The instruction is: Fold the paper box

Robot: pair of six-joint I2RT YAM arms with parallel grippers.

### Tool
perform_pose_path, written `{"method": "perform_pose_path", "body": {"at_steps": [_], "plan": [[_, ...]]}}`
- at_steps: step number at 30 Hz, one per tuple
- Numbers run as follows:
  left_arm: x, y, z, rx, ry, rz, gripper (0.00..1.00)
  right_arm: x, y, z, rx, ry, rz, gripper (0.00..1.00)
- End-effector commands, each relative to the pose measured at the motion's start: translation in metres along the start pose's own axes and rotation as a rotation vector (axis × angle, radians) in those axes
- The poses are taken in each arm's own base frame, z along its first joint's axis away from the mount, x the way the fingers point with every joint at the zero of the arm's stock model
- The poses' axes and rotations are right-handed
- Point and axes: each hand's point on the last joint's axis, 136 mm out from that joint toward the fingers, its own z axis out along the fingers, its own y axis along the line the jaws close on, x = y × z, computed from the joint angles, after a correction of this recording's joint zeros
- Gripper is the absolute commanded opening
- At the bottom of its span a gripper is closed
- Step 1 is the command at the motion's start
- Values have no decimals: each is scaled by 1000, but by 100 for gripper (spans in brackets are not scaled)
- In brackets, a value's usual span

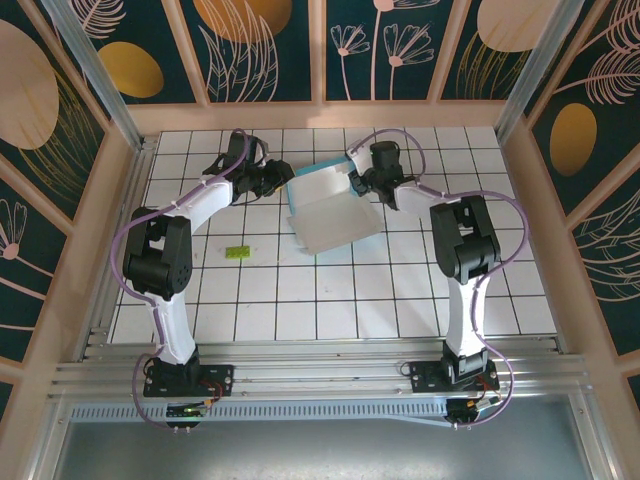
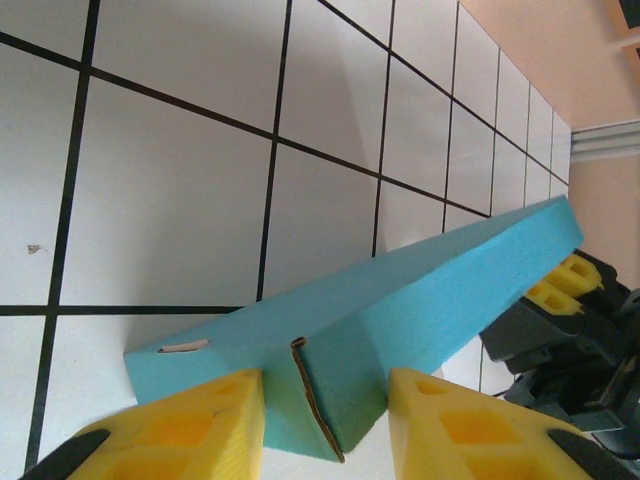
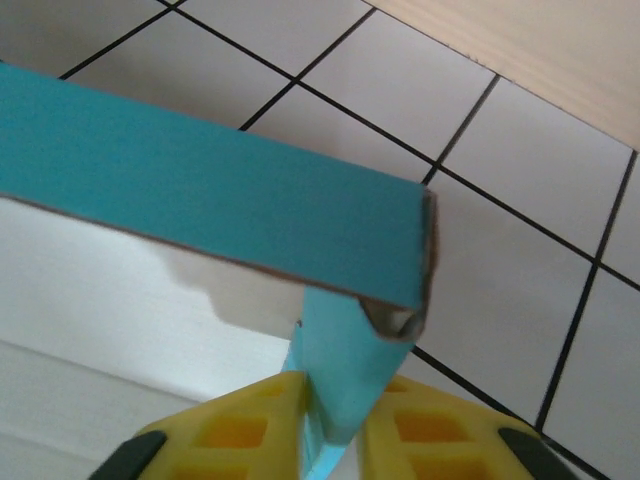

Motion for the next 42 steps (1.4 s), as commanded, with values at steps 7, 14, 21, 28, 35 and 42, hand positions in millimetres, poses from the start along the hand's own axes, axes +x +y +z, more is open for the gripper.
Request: {"method": "perform_pose_path", "body": {"at_steps": [7, 14, 21, 28, 35, 42], "plan": [[14, -6, 8, 33, 62, -7, 36, 41, 37, 25, -94, 165, 20, 5], [14, -5, 9, 31, 62, -9, 36, 47, 13, 31, 49, 234, 48, 2], [14, -6, 9, 33, 61, -12, 36, 60, 31, 34, -51, 306, 53, 20], [14, -6, 9, 32, 63, -15, 36, 61, 24, 37, -7, 313, 56, 0], [14, -5, 9, 33, 62, -16, 36, 39, 22, 30, -13, 255, 55, 16], [14, -6, 8, 33, 61, -13, 36, 30, 20, 30, -11, 224, 52, 0]]}}
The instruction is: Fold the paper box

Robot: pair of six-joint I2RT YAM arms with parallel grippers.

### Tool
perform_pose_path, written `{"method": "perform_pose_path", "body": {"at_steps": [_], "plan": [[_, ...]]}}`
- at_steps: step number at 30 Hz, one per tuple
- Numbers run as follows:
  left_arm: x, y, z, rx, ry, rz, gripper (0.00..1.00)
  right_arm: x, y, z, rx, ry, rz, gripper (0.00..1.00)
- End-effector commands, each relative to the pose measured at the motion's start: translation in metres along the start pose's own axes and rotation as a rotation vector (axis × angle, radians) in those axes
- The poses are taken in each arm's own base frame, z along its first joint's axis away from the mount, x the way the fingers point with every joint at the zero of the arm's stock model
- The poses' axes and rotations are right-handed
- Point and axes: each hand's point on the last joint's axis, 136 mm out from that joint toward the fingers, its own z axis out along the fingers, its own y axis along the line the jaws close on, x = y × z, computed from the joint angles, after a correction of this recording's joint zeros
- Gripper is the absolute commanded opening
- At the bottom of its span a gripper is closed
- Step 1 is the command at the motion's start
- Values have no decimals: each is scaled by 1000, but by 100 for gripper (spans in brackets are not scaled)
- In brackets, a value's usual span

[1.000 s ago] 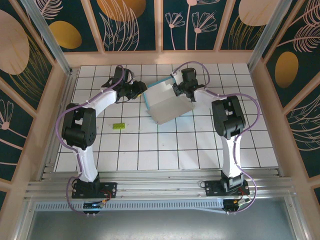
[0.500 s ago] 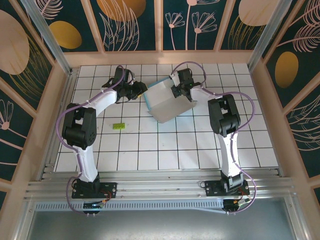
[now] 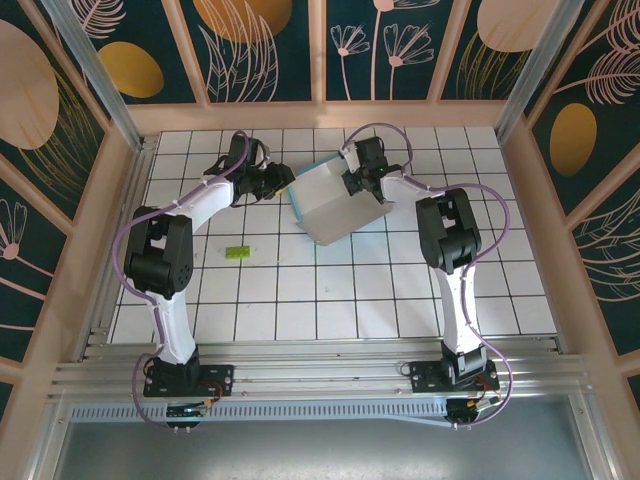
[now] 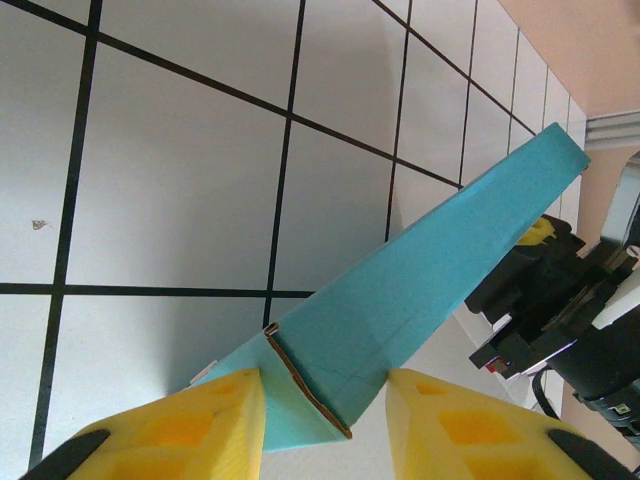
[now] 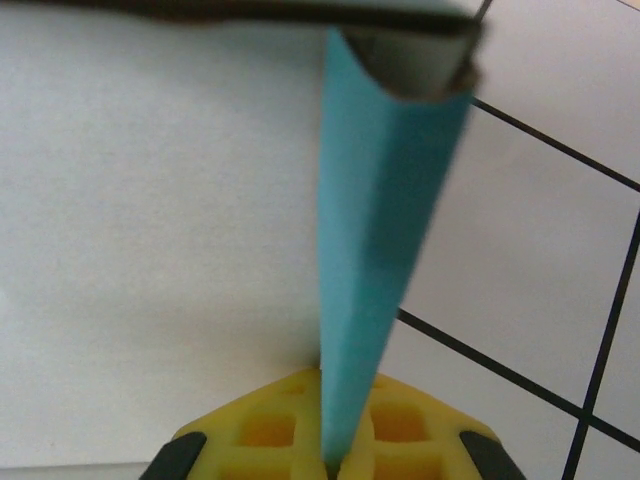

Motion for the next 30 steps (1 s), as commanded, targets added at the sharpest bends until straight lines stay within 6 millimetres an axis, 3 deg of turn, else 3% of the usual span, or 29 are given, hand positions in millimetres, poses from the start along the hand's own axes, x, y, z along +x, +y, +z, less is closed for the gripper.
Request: {"method": "perform_pose_path", "body": {"at_steps": [1, 2, 4, 6, 9, 12, 17, 21, 24, 27, 30], "plan": [[8, -12, 4, 47, 32, 3, 36, 12, 22, 2, -66, 55, -25, 0], [8, -12, 4, 46, 32, 3, 36, 11, 23, 2, -68, 56, -21, 0], [7, -13, 4, 47, 30, 3, 36, 9, 24, 1, -75, 52, -16, 10], [6, -15, 1, 47, 22, 7, 37, 7, 22, -2, -74, 46, -28, 1], [-1, -26, -18, 48, -33, 33, 52, 2, 18, -13, -67, 43, -77, 0], [-12, -49, -52, 69, -112, 92, 67, -11, 11, -40, -58, 32, -160, 0], [-23, -91, -139, 90, -311, 268, 82, -18, -1, -99, -12, 45, -505, 0], [-6, -105, -200, 146, -445, 414, 88, -10, 0, -143, 38, 103, -948, 0], [14, -105, -232, 199, -534, 521, 85, 5, 4, -159, 120, 187, -1339, 0], [38, -98, -245, 239, -573, 645, 82, 5, 28, -160, 186, 133, -1527, 0], [65, -87, -245, 260, -553, 789, 85, 22, 64, -163, 112, 50, -1661, 0]]}}
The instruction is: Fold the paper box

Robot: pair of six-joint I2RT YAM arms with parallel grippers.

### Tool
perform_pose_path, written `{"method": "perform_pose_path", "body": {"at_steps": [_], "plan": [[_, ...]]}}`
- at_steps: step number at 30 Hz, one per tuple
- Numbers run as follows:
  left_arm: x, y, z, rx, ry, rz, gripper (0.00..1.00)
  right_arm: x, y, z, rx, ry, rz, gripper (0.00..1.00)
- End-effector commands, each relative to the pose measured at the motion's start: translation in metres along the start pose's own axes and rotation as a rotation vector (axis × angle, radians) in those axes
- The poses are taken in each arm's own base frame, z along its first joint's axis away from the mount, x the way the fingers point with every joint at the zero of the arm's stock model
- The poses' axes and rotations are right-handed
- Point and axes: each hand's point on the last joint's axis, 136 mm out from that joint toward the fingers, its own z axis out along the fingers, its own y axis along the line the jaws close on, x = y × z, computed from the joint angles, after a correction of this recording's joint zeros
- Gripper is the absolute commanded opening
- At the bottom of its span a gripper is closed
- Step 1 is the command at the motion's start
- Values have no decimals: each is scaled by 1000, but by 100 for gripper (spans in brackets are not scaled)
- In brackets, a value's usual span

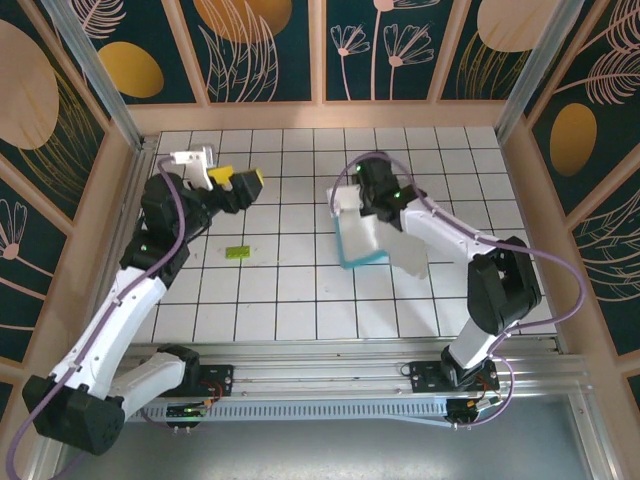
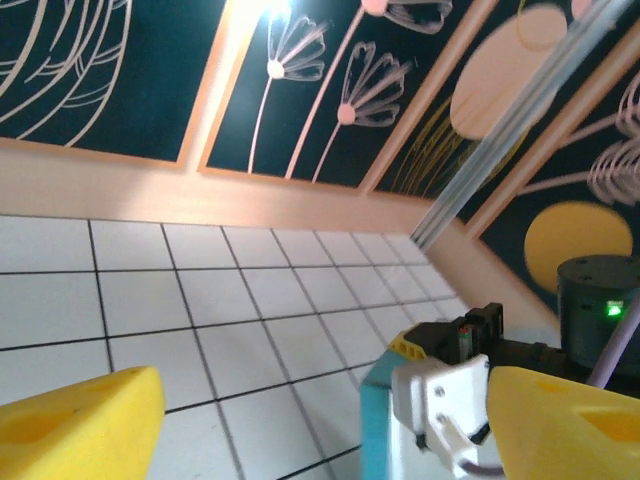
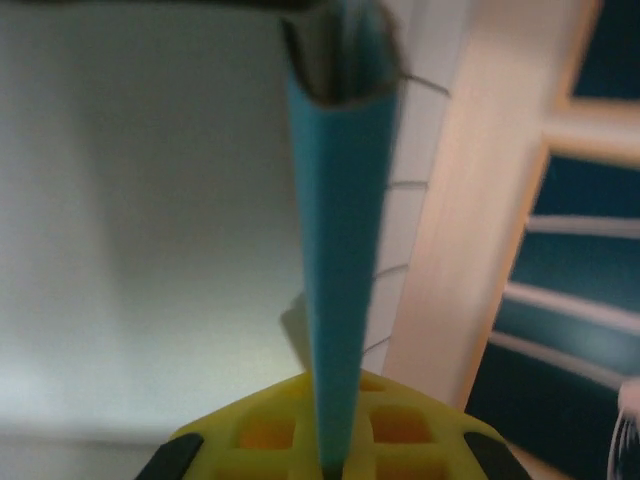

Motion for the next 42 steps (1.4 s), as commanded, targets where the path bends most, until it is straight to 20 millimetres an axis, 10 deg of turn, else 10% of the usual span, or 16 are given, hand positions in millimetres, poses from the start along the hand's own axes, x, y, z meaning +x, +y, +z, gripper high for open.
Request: {"method": "perform_pose_path", "body": {"at_steps": [1, 9, 21, 25, 28, 36, 42], "plan": [[27, -6, -6, 80, 29, 195, 86, -20, 29, -1, -27, -43, -305, 0], [64, -12, -21, 154, 148, 337, 88, -64, 102, 0, -153, -189, -372, 20], [85, -11, -9, 213, 218, 279, 89, -80, 93, -34, -135, -244, -227, 37], [101, -15, -7, 259, 286, 224, 89, -110, 20, -83, -9, -290, 399, 41], [116, -26, -6, 314, 339, 185, 89, -80, -6, -109, 31, -185, 1041, 48], [170, -118, -27, 701, 462, 332, 89, -27, 78, -161, -197, 25, 2117, 53], [209, -145, -59, 908, 473, 548, 93, 8, 164, -177, -330, 295, 2482, 62]]}}
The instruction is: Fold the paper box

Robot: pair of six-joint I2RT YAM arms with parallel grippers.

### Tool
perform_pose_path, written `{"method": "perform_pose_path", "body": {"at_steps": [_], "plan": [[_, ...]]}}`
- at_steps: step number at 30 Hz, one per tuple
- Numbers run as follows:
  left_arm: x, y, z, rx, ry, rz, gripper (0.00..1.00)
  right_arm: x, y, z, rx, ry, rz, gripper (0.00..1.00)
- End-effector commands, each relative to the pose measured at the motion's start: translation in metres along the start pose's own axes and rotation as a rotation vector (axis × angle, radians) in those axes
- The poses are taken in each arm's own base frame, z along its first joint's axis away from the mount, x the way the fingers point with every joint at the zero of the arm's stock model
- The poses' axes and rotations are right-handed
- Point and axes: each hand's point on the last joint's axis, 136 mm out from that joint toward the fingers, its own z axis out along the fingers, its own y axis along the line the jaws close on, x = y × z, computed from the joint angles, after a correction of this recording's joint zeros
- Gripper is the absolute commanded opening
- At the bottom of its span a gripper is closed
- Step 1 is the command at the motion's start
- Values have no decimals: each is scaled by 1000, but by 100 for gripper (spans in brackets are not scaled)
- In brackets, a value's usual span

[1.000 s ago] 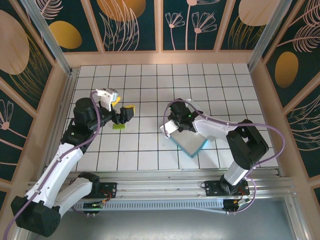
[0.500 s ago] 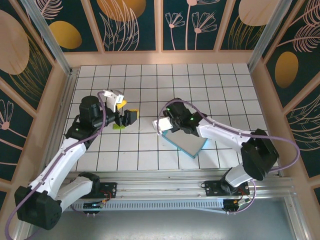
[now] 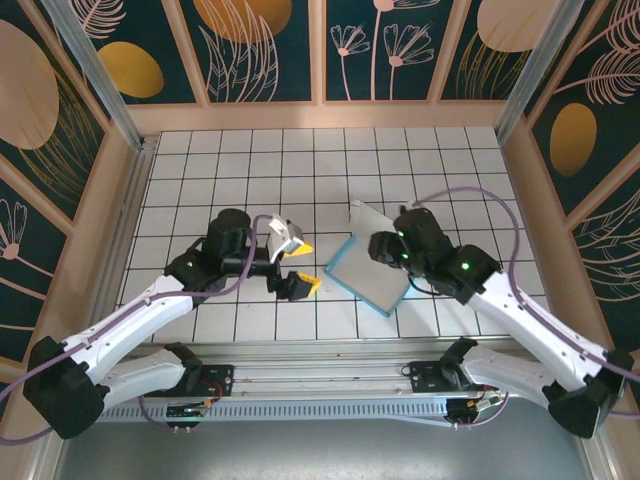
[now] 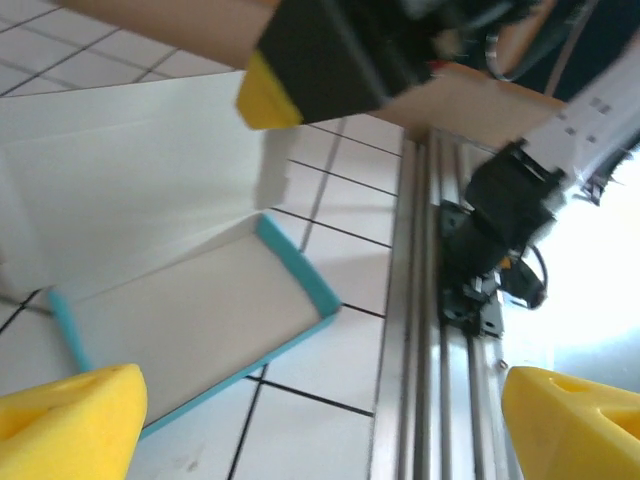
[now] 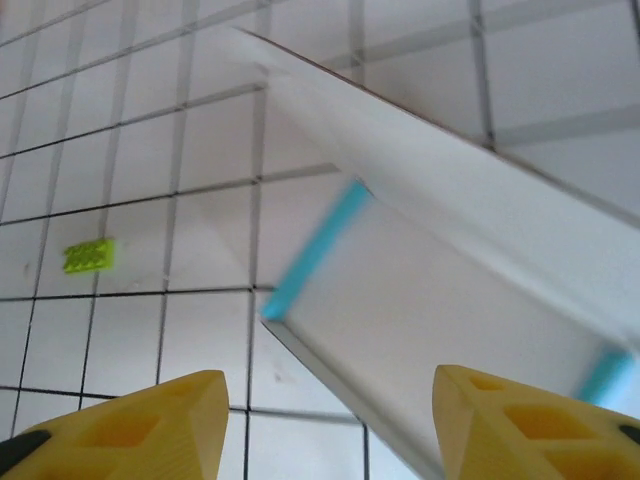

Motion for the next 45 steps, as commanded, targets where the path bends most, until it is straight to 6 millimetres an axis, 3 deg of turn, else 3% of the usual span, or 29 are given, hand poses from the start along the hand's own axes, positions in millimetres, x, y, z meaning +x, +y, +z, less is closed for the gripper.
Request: {"method": "perform_pose_path", "body": {"at_steps": [1, 7, 10, 13, 20, 23, 27, 29, 32, 37, 40, 45], "plan": [[19, -32, 2, 128, 20, 201, 93, 52, -48, 4, 121, 174, 353, 66], [44, -60, -10, 221, -22, 445, 99, 80, -72, 48, 140, 239, 395, 72], [41, -60, -15, 188, -60, 445, 99, 86, -90, 66, 216, 223, 398, 72], [36, -48, -14, 102, -67, 398, 99, 88, -101, 79, 253, 196, 398, 71], [27, -23, -15, -47, -55, 351, 99, 75, -123, 85, 319, 66, 340, 50], [22, -16, -14, -85, -65, 326, 99, 79, -132, 86, 349, 59, 314, 43], [18, -12, -12, -92, -64, 296, 99, 86, -141, 88, 365, 60, 310, 42], [14, -9, -11, -108, -75, 266, 99, 86, -142, 89, 360, 45, 304, 33], [11, -2, -10, -136, -83, 217, 99, 77, -137, 91, 339, 18, 284, 20], [10, 8, -10, -182, -69, 171, 99, 48, -117, 95, 280, -53, 202, 10], [4, 22, -14, -265, -78, 119, 99, 20, -100, 102, 234, -109, 109, 4], [-8, 63, -27, -507, -77, -17, 99, -35, -63, 128, 128, -171, -79, 0]]}}
